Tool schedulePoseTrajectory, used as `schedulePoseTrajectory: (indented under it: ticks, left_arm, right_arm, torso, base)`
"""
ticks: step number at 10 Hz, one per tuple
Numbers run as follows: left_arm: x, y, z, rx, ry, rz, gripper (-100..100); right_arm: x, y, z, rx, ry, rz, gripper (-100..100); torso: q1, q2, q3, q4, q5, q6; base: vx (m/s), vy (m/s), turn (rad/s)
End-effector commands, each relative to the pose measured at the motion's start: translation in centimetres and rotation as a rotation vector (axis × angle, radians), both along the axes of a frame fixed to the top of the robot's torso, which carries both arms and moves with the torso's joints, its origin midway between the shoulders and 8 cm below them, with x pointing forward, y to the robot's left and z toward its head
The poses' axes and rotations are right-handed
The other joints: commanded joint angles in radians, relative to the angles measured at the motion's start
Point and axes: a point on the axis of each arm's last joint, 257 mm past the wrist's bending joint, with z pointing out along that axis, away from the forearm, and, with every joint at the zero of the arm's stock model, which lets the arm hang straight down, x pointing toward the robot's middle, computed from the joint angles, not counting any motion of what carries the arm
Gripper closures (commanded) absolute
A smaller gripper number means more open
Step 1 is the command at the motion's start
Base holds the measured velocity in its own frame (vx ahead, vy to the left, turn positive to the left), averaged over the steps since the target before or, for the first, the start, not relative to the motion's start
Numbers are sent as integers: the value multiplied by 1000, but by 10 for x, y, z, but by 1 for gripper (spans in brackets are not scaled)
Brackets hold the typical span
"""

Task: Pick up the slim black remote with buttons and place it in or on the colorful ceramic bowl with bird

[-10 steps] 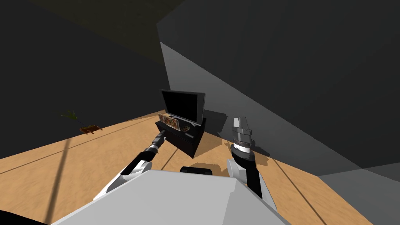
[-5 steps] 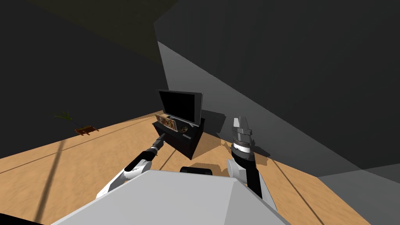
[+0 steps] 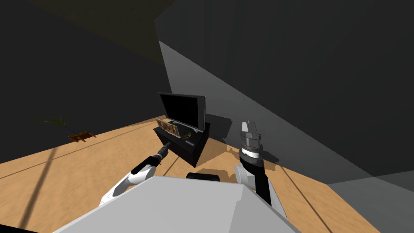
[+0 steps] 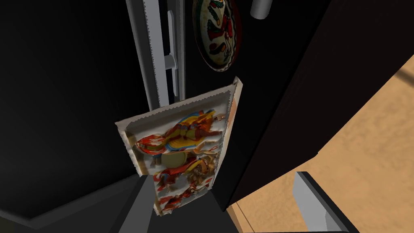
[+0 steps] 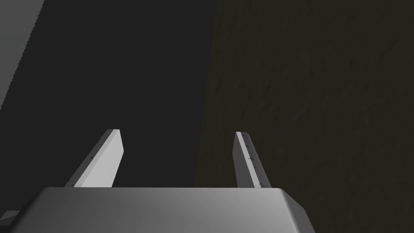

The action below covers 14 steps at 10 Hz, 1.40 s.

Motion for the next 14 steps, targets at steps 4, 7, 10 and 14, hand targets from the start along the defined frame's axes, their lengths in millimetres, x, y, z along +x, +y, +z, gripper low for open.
schedulePoseTrajectory:
  ticks: [4,7,10,14]
  left_arm:
    - [-17,11,-53,-10,171,0,-100]
    - [-31,18,-79,-14,257,8,-100]
    - [-46,23,-110,-15,382,-2,-100]
    - [-59,26,-134,-8,497,-21,-100]
  right_arm:
    - [0,0,0,0,0,0,0]
    - [0,0,0,0,0,0,0]
    - [0,0,0,0,0,0,0]
    - [0,0,0,0,0,0,0]
  torso:
    - [2,0,0,0,0,0]
    - [1,-2,-1,0,0,0]
    - [2,0,0,0,0,0]
    - [3,2,1,0,0,-1]
  base:
    - [71,-69,-21]
    - [78,-71,-25]
    - [85,-67,-30]
    - [61,-56,-21]
